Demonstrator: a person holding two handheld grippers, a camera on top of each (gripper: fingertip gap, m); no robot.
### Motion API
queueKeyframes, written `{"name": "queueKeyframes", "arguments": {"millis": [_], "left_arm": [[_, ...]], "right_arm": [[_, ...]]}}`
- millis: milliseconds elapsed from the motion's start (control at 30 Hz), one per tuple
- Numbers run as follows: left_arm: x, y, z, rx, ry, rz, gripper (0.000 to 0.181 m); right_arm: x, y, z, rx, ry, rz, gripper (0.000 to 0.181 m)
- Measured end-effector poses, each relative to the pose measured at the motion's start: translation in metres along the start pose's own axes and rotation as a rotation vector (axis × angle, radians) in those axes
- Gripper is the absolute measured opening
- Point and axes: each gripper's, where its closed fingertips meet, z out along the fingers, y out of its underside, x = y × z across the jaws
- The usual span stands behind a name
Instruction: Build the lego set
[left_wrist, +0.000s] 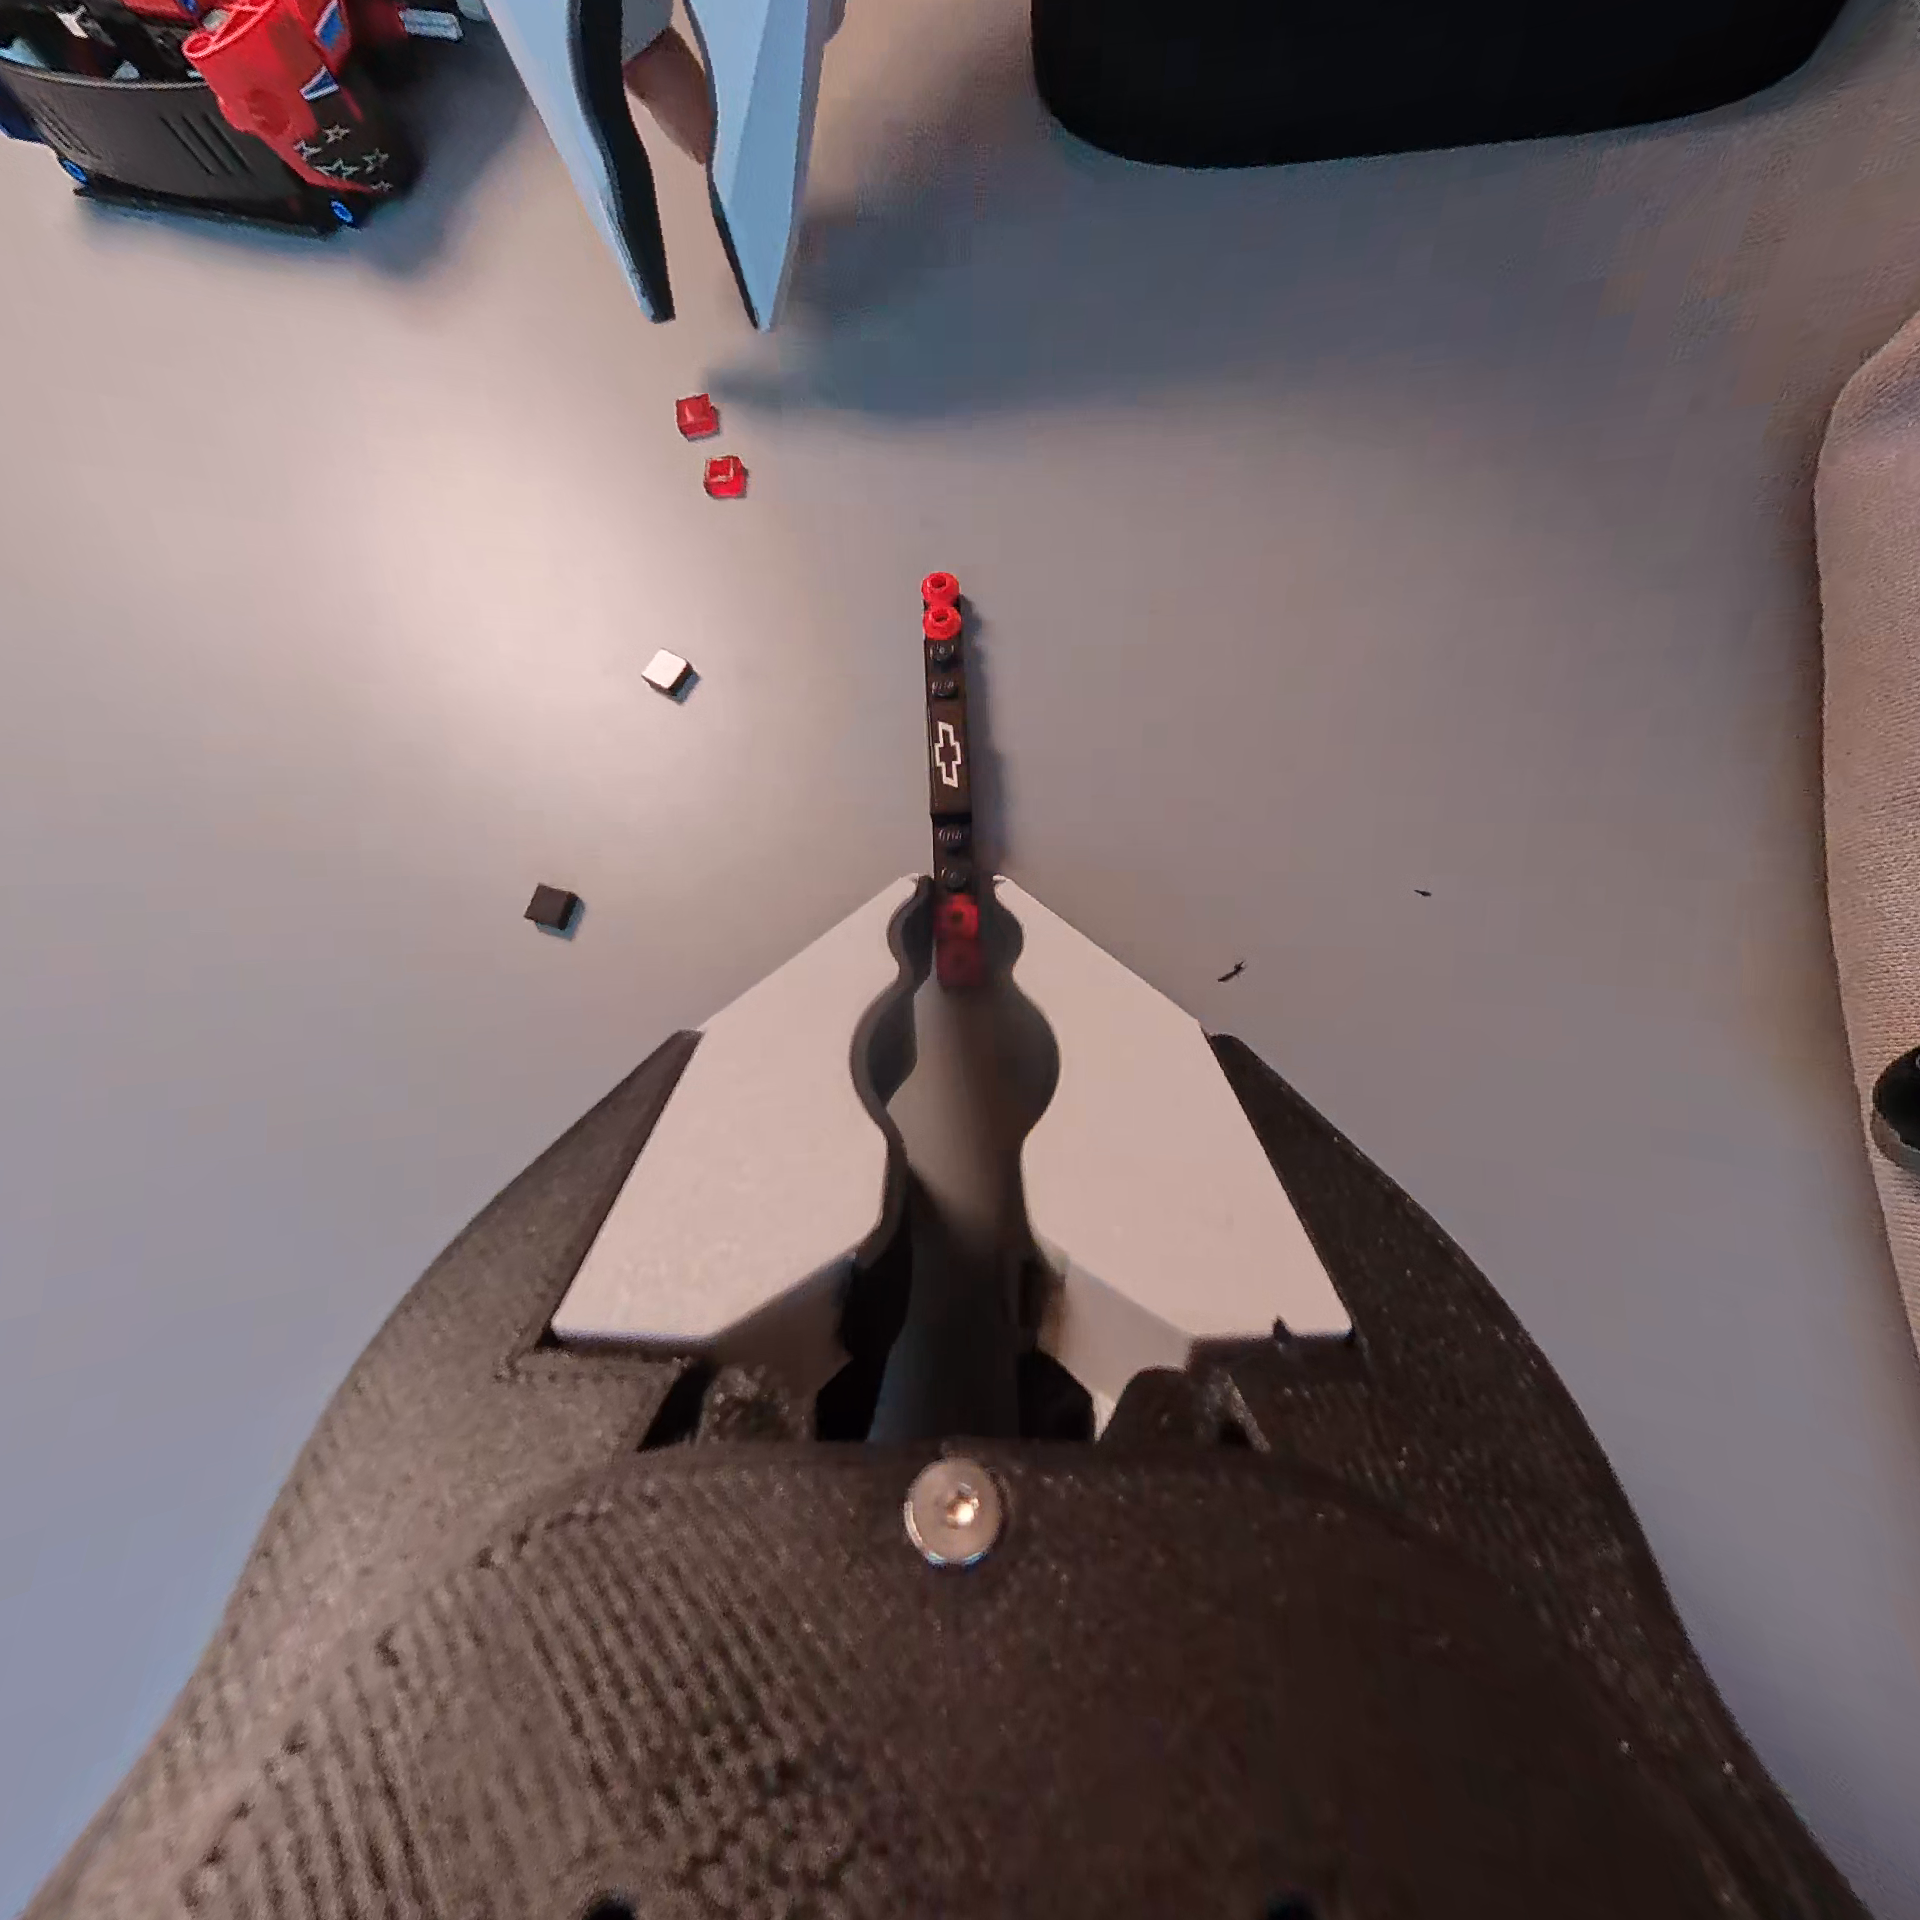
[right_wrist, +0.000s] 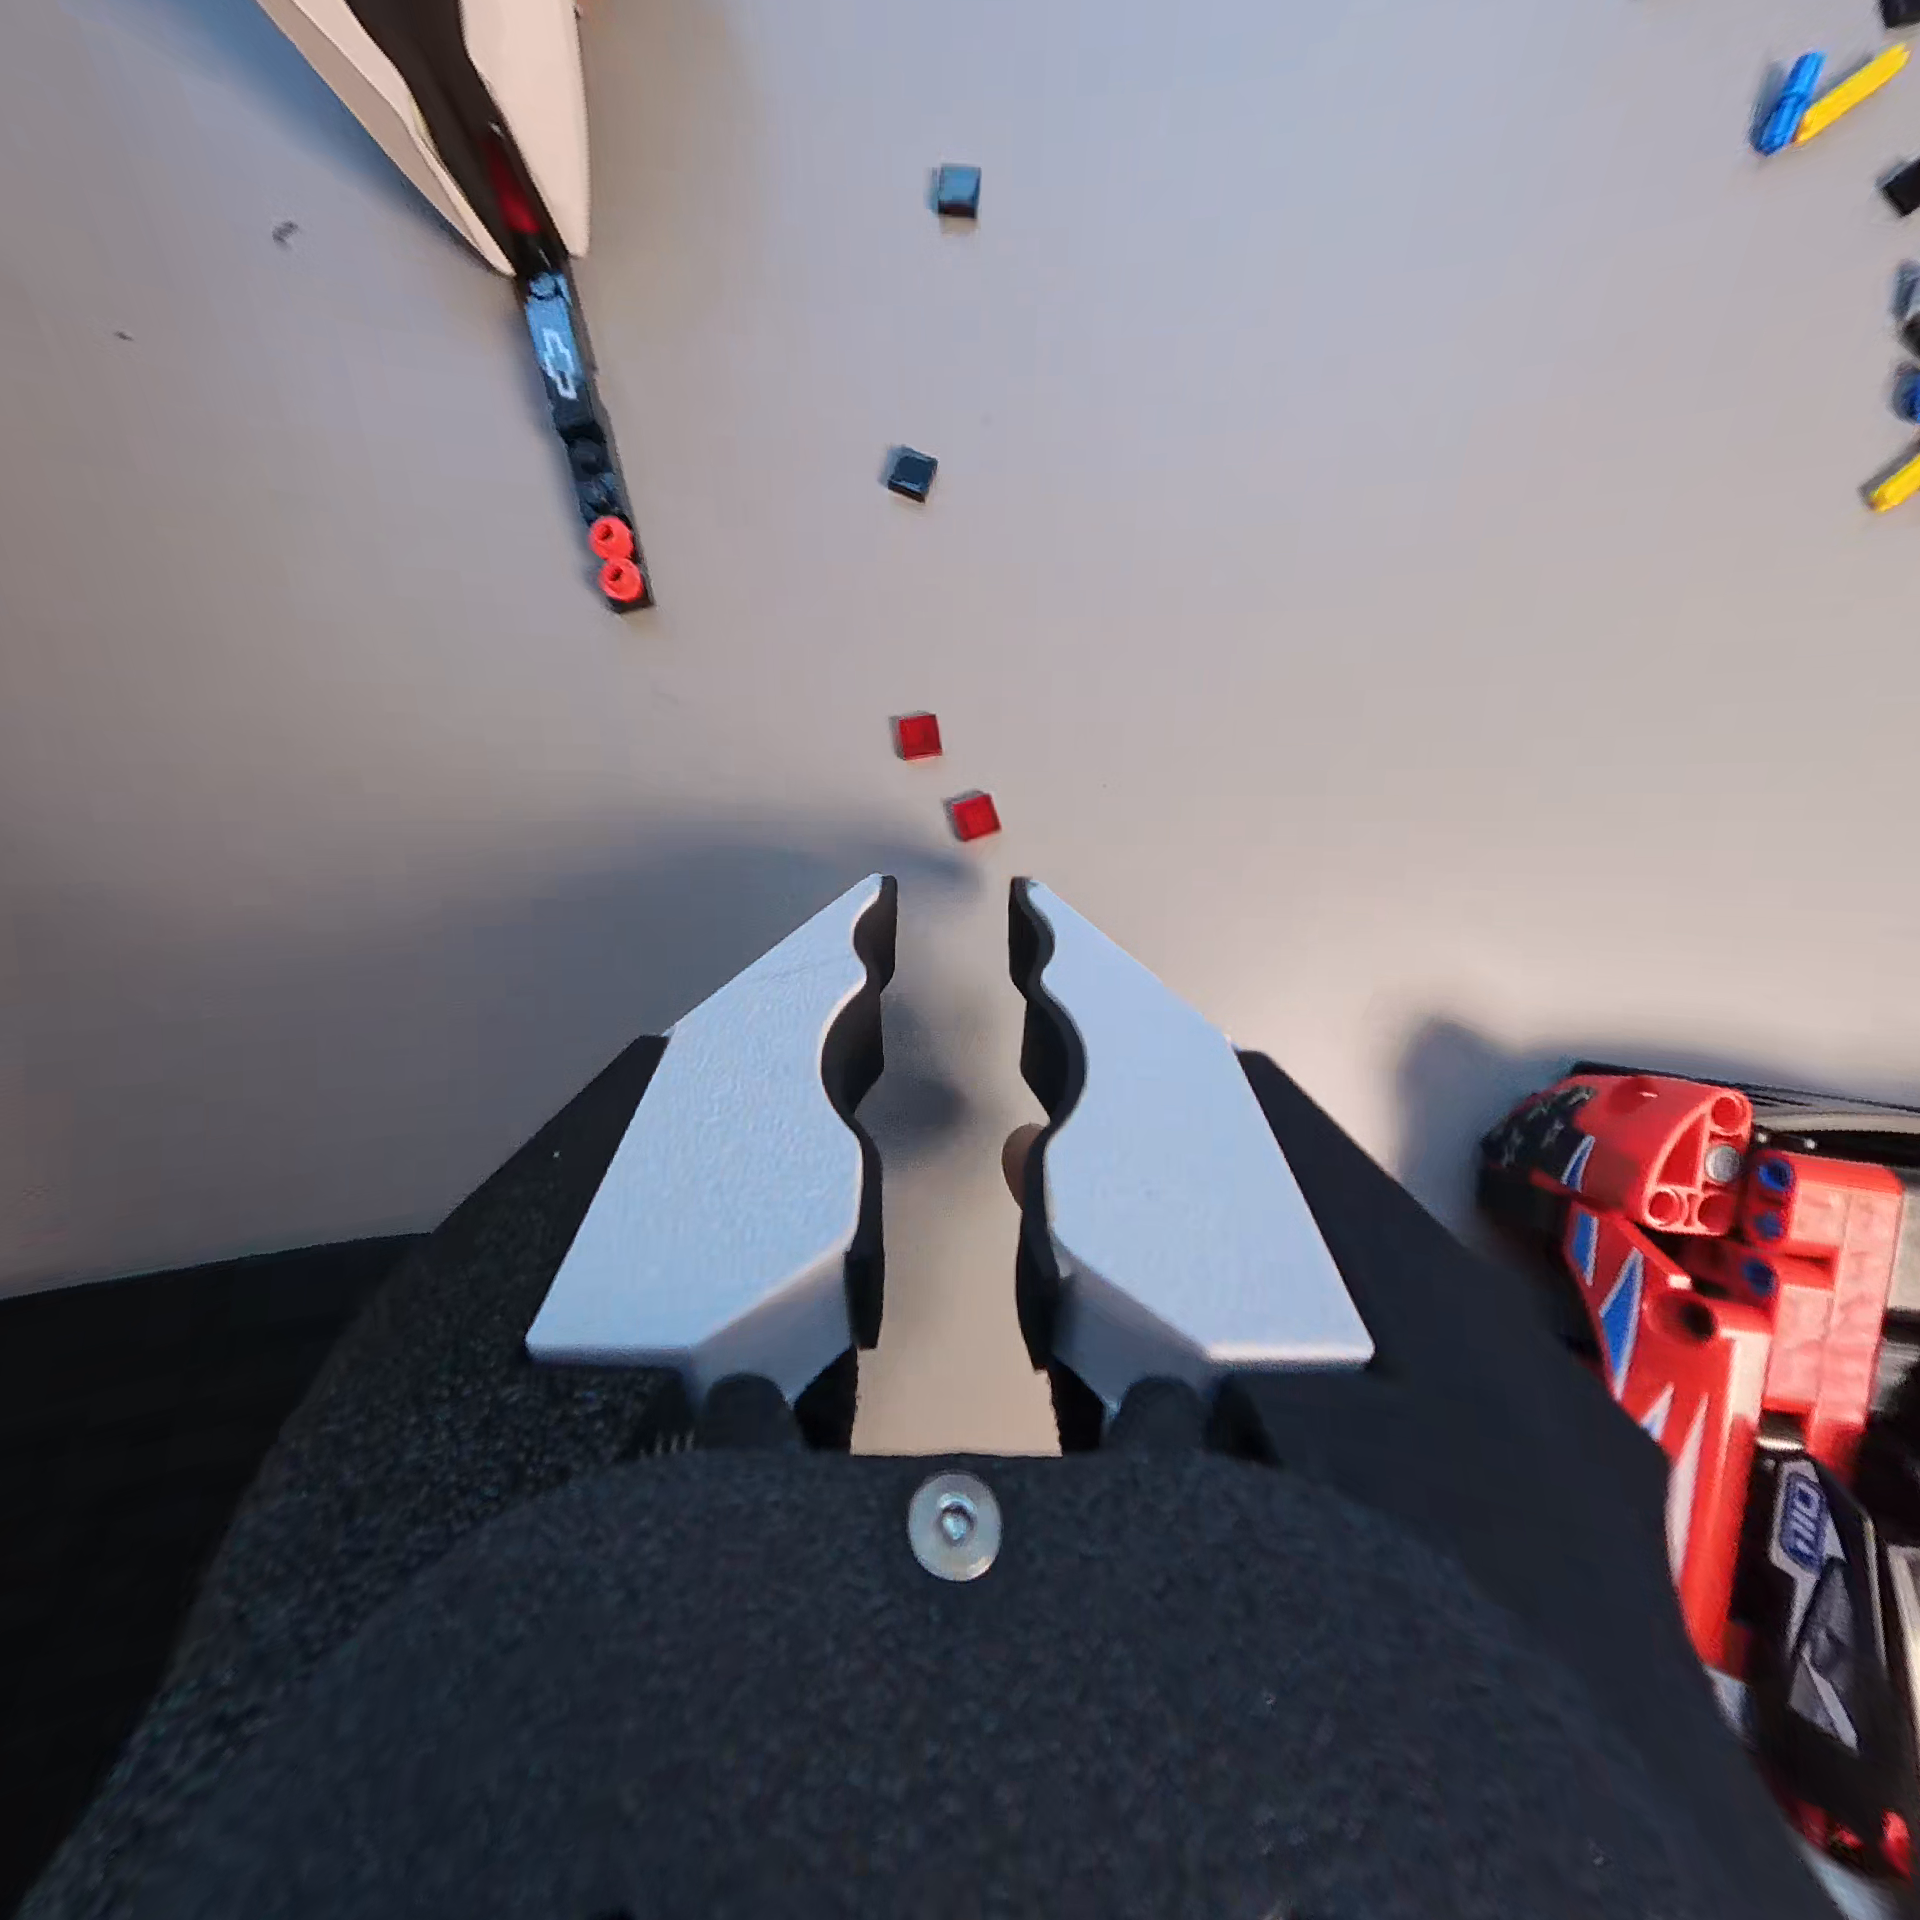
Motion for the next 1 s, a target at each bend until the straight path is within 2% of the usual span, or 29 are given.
{"name": "queueKeyframes", "arguments": {"millis": [133, 267, 533, 600, 700, 767, 867, 1000], "left_arm": [[-0.001, 0.000, 0.000, 0.009, -0.009, 0.002, 0.007], [-0.001, -0.001, -0.002, 0.024, 0.012, -0.032, 0.016], [-0.006, 0.005, -0.006, 0.016, 0.010, -0.049, 0.010], [-0.005, 0.004, -0.006, 0.017, 0.008, -0.042, 0.006], [-0.003, 0.002, -0.004, 0.017, 0.005, -0.031, 0.006], [-0.002, 0.001, -0.003, 0.016, 0.002, -0.024, 0.006], [-0.001, 0.000, -0.002, 0.014, -0.004, -0.023, 0.006], [-0.001, 0.000, -0.002, 0.010, -0.012, -0.028, 0.006]], "right_arm": [[0.005, -0.002, 0.011, 0.016, -0.022, -0.018, 0.017], [0.003, -0.006, 0.015, 0.012, -0.066, -0.043, 0.017], [0.002, -0.009, 0.018, 0.002, -0.058, -0.094, 0.006], [-0.003, -0.012, 0.018, -0.007, -0.057, -0.099, 0.005], [-0.026, -0.046, 0.008, 0.091, -0.066, -0.118, 0.005], [-0.042, -0.056, 0.008, 0.075, -0.050, -0.154, 0.005], [-0.056, -0.049, 0.020, -0.011, -0.042, -0.190, 0.005], [-0.065, -0.048, 0.028, -0.017, -0.064, -0.164, 0.005]]}}
